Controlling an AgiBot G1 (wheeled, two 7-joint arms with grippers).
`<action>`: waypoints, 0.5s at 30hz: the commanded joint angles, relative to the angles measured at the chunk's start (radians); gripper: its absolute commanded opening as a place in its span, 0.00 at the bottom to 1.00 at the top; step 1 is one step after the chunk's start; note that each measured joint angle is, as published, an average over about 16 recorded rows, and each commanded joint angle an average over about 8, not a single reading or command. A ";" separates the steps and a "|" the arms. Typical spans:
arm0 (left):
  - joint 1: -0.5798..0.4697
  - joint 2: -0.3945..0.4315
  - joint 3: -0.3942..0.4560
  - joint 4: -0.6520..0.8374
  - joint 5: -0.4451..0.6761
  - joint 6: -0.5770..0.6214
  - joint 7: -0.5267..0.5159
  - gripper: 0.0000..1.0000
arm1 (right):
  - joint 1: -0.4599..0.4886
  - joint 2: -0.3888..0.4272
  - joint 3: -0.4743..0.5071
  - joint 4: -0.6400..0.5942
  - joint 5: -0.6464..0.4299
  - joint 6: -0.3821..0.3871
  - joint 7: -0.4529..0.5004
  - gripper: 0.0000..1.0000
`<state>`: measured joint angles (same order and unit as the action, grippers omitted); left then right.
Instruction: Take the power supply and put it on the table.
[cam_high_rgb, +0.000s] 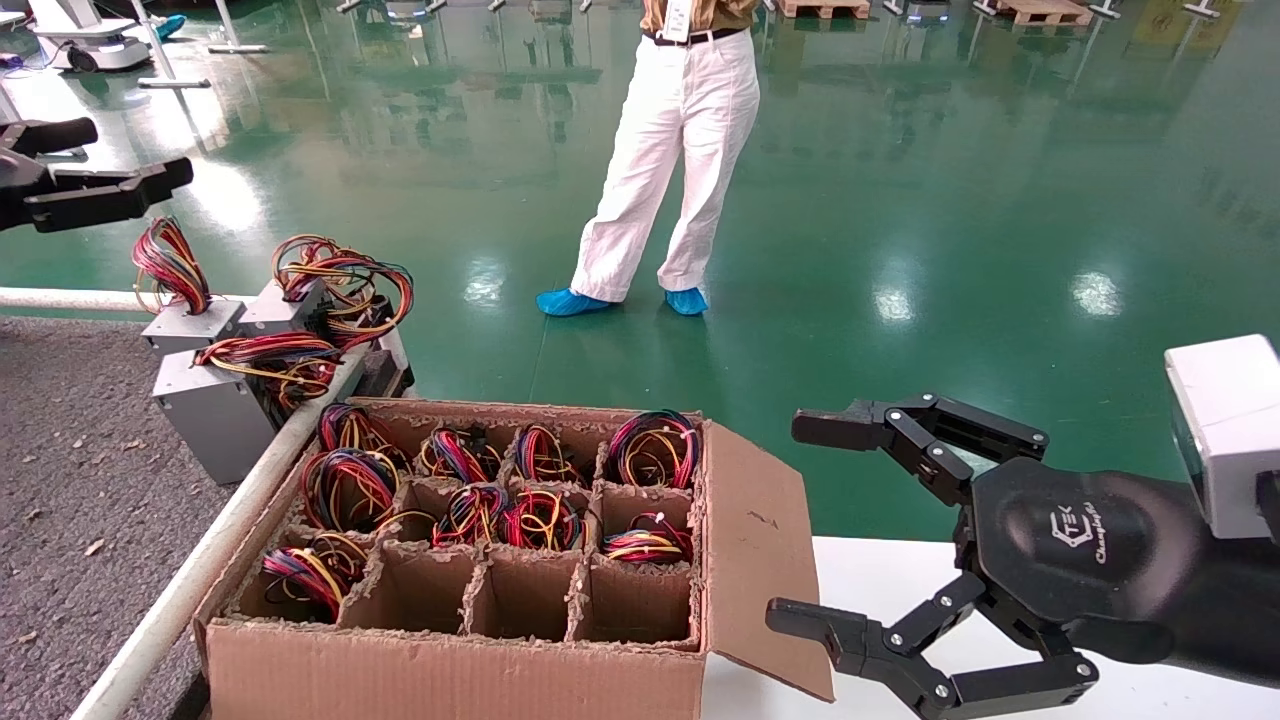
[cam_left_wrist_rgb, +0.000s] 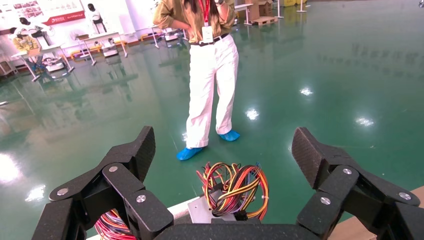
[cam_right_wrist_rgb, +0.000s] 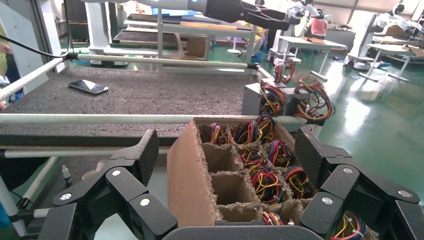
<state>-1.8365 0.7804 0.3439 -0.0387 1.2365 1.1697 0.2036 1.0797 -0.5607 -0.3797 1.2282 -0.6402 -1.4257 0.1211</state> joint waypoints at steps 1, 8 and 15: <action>-0.002 0.000 -0.003 -0.004 -0.005 0.005 -0.002 1.00 | 0.000 0.000 0.000 0.000 0.000 0.000 0.000 1.00; 0.081 -0.019 -0.010 -0.141 -0.061 0.041 -0.045 1.00 | 0.000 0.000 0.000 0.000 0.000 0.000 0.000 1.00; 0.174 -0.039 -0.017 -0.291 -0.121 0.080 -0.092 1.00 | 0.000 0.000 0.000 0.000 0.000 0.000 0.000 1.00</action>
<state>-1.6628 0.7411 0.3264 -0.3301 1.1152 1.2493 0.1115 1.0796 -0.5606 -0.3797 1.2281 -0.6400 -1.4255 0.1210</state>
